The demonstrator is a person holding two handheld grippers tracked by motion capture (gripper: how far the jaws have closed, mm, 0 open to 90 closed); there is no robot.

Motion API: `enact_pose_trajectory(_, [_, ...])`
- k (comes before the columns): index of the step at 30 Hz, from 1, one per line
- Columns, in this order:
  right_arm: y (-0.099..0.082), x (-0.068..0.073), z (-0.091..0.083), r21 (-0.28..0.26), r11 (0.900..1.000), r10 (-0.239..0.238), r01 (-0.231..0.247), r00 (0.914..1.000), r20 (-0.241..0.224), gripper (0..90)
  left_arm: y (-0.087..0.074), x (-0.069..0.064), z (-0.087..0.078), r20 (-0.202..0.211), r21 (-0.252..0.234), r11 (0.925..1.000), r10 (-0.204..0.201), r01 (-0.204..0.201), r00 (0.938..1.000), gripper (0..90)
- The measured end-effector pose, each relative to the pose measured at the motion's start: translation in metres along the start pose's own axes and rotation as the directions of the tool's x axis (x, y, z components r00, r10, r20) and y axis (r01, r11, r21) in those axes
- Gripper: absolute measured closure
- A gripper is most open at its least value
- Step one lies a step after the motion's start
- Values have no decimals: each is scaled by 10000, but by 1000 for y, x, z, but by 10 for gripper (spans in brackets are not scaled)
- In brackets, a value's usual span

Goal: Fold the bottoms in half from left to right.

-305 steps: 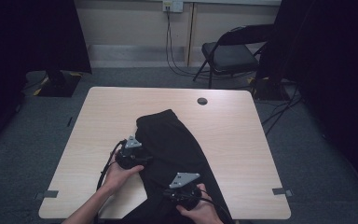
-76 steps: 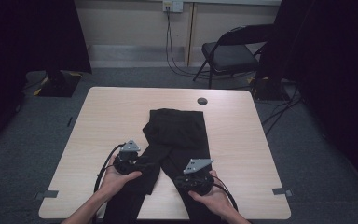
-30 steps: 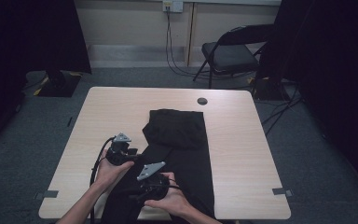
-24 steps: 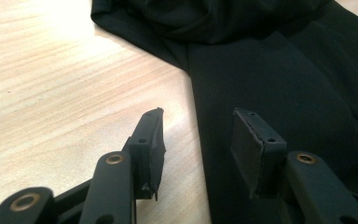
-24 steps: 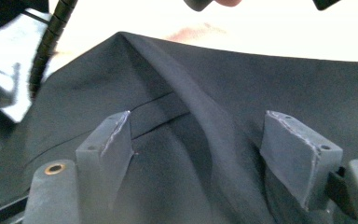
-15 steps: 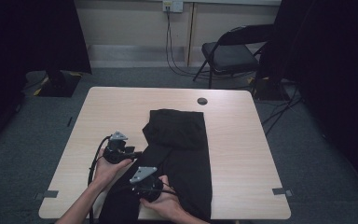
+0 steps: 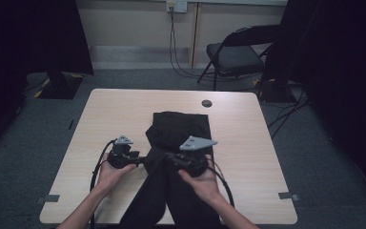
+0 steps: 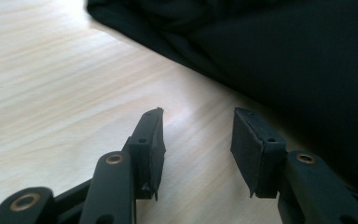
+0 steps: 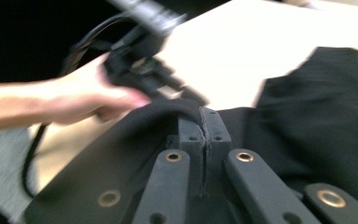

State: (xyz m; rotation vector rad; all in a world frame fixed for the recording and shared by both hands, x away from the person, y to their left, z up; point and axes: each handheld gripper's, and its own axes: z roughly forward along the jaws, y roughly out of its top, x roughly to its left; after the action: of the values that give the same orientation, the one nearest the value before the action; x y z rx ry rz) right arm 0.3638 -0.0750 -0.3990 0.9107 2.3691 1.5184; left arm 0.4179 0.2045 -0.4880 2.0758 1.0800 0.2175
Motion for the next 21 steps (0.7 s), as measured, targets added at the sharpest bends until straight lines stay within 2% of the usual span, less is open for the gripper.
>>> enact_pose_trajectory(2, [-4,-20,-9,-88,9997,234,-229,9978,613,889,0,-3,3,28,164,9998,131,-132,9999,541])
enact_pose_trajectory(3, [-9,-31,-11,-57,9993,367,-363,9946,966,889,0,-3,3,28,164,9998,131,-132,9999,539])
enact_pose_trajectory(4, [-17,-47,-13,-20,9975,708,-712,9879,1378,888,0,-6,4,56,174,9996,221,-222,9997,539])
enact_pose_trajectory(5, [-17,-47,-13,-20,9975,708,-712,9879,1378,888,0,-6,4,56,174,9996,221,-222,9997,539])
enact_pose_trajectory(6, [-34,-69,-12,379,9902,1248,-1346,9729,1949,881,0,-8,5,97,172,9995,260,-261,9996,539])
enact_pose_trajectory(7, [-42,-74,-10,724,9873,1226,-1414,9679,2193,857,0,-10,5,128,184,9994,301,-303,9995,538])
enact_pose_trajectory(8, [-51,-79,-7,1161,9831,1092,-1413,9629,2467,824,0,-11,6,147,179,9993,332,-335,9993,538])
enact_pose_trajectory(10, [-68,-81,-4,1854,9717,947,-1464,9604,2621,714,1,-14,6,224,151,9993,340,-344,9992,537])
enact_pose_trajectory(11, [-68,-81,-4,1854,9717,947,-1464,9604,2621,714,1,-14,6,224,151,9993,340,-344,9992,536])
enact_pose_trajectory(12, [-74,-80,-4,2109,9672,817,-1415,9596,2691,660,2,-16,7,332,173,9991,389,-395,9987,536])
enact_pose_trajectory(13, [-76,-78,-10,2097,9677,759,-1399,9550,2868,585,2,-19,7,415,127,9988,470,-476,9980,527])
enact_pose_trajectory(14, [-76,-78,-10,2097,9677,759,-1399,9550,2868,585,3,-21,7,515,93,9988,486,-491,9975,527])
enact_pose_trajectory(15, [-69,-73,-19,1676,9764,811,-1363,9504,3003,504,4,-26,7,730,-12,9987,504,-504,9961,526])
enact_pose_trajectory(16, [-66,-70,-22,1591,9788,768,-1290,9512,2988,473,4,-29,7,825,-82,9982,606,-601,9948,526])
enact_pose_trajectory(17, [-62,-65,-24,1530,9820,646,-1111,9576,2808,438,5,-33,7,886,-148,9971,762,-751,9931,526])
enact_pose_trajectory(19, [-59,-48,-23,1545,9865,223,-552,9780,2072,406,6,-40,7,1160,-270,9952,962,-936,9886,542])
enact_pose_trajectory(20, [-59,-48,-23,1545,9865,223,-552,9780,2072,406,6,-40,7,1160,-270,9952,962,-936,9886,557])
enact_pose_trajectory(21, [-60,-40,-19,1613,9860,179,-420,9888,1483,393,7,-44,8,1287,-320,9933,1138,-1106,9851,557])
